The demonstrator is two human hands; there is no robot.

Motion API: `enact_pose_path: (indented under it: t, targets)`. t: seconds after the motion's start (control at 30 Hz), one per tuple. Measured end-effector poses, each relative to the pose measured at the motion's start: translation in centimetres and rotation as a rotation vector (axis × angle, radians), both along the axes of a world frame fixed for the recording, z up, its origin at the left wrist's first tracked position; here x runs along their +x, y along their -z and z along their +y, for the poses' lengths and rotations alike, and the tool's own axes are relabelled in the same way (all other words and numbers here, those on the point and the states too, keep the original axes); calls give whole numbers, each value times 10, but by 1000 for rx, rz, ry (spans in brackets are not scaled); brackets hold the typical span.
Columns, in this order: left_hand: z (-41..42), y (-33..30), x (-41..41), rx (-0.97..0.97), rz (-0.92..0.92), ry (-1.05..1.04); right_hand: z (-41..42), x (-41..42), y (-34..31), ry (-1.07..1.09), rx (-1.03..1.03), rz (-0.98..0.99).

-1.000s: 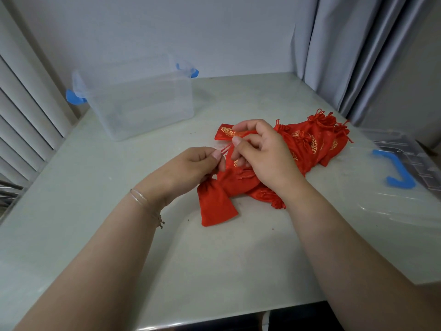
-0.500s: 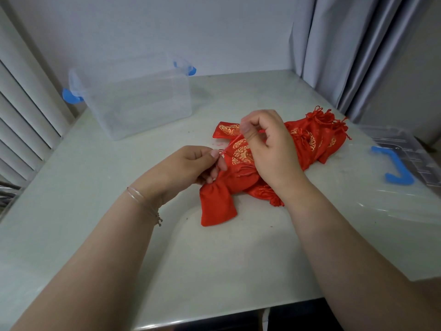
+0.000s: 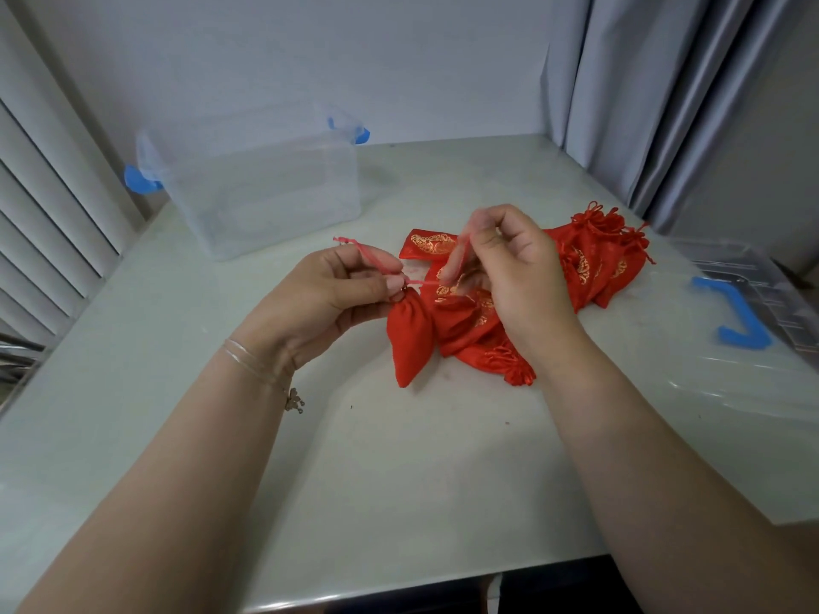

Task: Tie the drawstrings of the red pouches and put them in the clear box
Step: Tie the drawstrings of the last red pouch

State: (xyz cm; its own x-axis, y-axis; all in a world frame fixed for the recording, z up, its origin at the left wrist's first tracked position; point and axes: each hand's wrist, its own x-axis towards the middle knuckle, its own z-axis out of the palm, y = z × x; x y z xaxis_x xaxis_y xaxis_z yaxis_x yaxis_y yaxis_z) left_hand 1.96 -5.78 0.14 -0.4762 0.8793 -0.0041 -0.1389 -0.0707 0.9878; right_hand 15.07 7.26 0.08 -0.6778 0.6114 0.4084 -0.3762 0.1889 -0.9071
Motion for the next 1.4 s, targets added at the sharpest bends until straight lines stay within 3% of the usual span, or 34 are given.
enact_pose_path:
  t: [0.17,0.3,0.47,0.7,0.93,1.13,1.2,1.4]
  targets:
    - [-2,-2,2,73,64,67,0,-2,5,-136,129,-327]
    - [-3,-4,5,68,91,88,2,-1,10,-256,154,-461]
    - [-3,-4,6,62,155,60,3,0,10,-305,157,-450]
    - [3,-1,16,-16,633,-277,-1,-5,11,-197,182,-332]
    - [4,2,26,147,978,-409,0,-8,12,-196,-92,-301]
    - [3,5,20,196,1208,-448,0,-6,10,-238,-182,-322]
    - [3,5,18,188,1173,-483,1,-6,9,-221,-196,-317]
    - [4,2,19,238,670,-432,4,-3,6,-180,-158,-352]
